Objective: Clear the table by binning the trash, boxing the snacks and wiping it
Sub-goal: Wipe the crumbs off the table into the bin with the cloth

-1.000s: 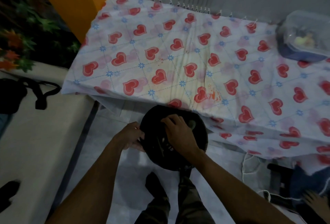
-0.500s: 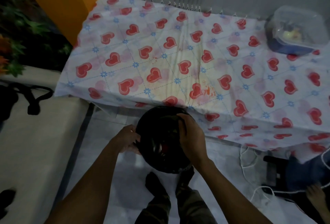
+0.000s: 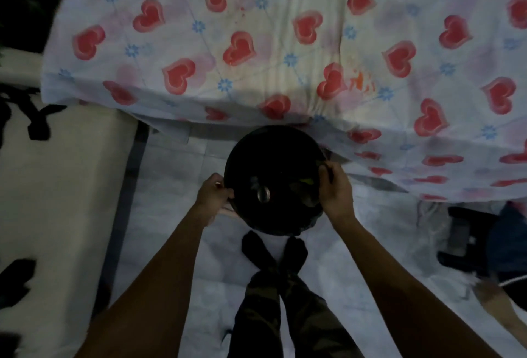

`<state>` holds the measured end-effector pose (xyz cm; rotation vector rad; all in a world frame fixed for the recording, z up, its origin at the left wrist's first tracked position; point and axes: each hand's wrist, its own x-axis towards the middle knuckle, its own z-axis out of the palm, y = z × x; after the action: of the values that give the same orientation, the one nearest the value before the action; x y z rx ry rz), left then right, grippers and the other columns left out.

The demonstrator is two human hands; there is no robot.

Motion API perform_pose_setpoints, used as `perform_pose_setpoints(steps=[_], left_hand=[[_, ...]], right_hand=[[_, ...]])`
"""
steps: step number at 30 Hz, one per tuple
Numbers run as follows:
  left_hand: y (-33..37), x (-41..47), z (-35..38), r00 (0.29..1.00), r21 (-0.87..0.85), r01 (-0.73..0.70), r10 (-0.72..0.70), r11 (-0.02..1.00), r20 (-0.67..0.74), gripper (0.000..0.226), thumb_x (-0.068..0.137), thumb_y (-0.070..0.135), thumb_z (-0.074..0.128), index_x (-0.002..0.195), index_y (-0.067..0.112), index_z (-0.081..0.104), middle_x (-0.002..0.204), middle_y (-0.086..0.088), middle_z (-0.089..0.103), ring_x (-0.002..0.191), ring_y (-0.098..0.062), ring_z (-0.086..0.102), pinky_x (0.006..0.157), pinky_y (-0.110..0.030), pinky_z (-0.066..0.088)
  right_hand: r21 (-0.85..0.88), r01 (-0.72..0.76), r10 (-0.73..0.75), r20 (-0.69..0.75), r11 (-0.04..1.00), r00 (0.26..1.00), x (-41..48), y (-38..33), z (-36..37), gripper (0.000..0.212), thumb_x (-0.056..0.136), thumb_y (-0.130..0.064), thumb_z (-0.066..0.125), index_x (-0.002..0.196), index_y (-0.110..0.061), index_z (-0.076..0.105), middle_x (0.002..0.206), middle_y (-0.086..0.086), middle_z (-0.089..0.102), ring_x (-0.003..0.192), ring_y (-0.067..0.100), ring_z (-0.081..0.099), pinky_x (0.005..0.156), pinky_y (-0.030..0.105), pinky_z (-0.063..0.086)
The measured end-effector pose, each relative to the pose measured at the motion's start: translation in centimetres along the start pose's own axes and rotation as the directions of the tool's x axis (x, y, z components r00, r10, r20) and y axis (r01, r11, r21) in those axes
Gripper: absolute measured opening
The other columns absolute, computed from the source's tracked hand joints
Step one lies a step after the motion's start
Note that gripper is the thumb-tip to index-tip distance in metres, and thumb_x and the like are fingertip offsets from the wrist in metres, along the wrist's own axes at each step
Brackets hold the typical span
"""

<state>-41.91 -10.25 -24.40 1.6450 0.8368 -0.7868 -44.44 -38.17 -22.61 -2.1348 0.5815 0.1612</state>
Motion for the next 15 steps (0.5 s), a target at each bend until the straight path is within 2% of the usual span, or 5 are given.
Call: perform_pose_setpoints(steps=[3, 7, 11, 12, 15], left_hand=[[-3.0, 2.9, 1.1, 0.999, 0.004, 0.027, -0.027, 1.0, -0.033, 0.024, 0.07, 0.002, 0.069, 0.081, 0.013, 0.051, 0.105, -0.031, 0.064, 0.098, -0.048, 0.068, 0.063, -0.066, 0.058], [-6.4, 6.1, 2.4, 0.998, -0.017, 0.043, -0.044, 0.999, -0.034, 0.022, 0.081, -0.007, 0.062, 0.086, 0.01, 0.049, 0.09, -0.021, 0.059, 0.085, -0.035, 0.067, 0.06, -0.059, 0.06], [-10.3, 9.7, 2.9, 0.998, -0.052, 0.064, -0.064, 0.997, 0.012, 0.024, 0.088, -0.007, 0.06, 0.101, 0.008, 0.046, 0.1, -0.017, 0.059, 0.093, -0.036, 0.068, 0.057, -0.05, 0.061], [-11.1, 10.5, 3.0, 0.998, -0.045, 0.056, -0.055, 0.997, 0.02, 0.031, 0.089, -0.006, 0.061, 0.11, 0.009, 0.045, 0.106, -0.014, 0.06, 0.097, -0.035, 0.067, 0.058, -0.05, 0.061], [-13.0, 12.8, 3.4, 0.998, 0.003, -0.008, 0.008, 1.0, 0.064, 0.062, 0.086, 0.006, 0.073, 0.135, 0.027, 0.04, 0.122, -0.006, 0.057, 0.107, -0.03, 0.063, 0.061, -0.053, 0.061]], right_hand=[[-0.017, -0.076, 0.076, 0.009, 0.997, 0.997, 1.5, 4.0, 1.6, 0.021, 0.103, -0.02, 0.043, 0.09, -0.009, 0.054, 0.082, 0.005, 0.057, 0.074, 0.018, 0.054, 0.065, 0.028, 0.038], [0.02, -0.331, 0.326, 0.122, 0.943, 0.937, 3.1, 9.1, 4.9, 0.021, 0.102, -0.028, 0.037, 0.104, -0.014, 0.052, 0.093, 0.003, 0.06, 0.088, 0.022, 0.057, 0.077, 0.038, 0.046], [0.085, -0.397, 0.38, 0.165, 0.914, 0.91, 4.1, 13.2, 8.6, 0.021, 0.103, -0.03, 0.038, 0.105, -0.015, 0.053, 0.092, -0.001, 0.06, 0.085, 0.017, 0.057, 0.076, 0.037, 0.048], [0.1, -0.4, 0.38, 0.174, 0.911, 0.909, 4.3, 14.0, 9.4, 0.021, 0.104, -0.029, 0.038, 0.105, -0.014, 0.052, 0.092, -0.001, 0.06, 0.083, 0.016, 0.057, 0.074, 0.035, 0.047], [0.104, -0.412, 0.385, 0.209, 0.905, 0.899, 4.9, 15.9, 11.8, 0.019, 0.105, -0.025, 0.037, 0.106, -0.012, 0.051, 0.092, 0.0, 0.058, 0.081, 0.012, 0.054, 0.07, 0.032, 0.045]])
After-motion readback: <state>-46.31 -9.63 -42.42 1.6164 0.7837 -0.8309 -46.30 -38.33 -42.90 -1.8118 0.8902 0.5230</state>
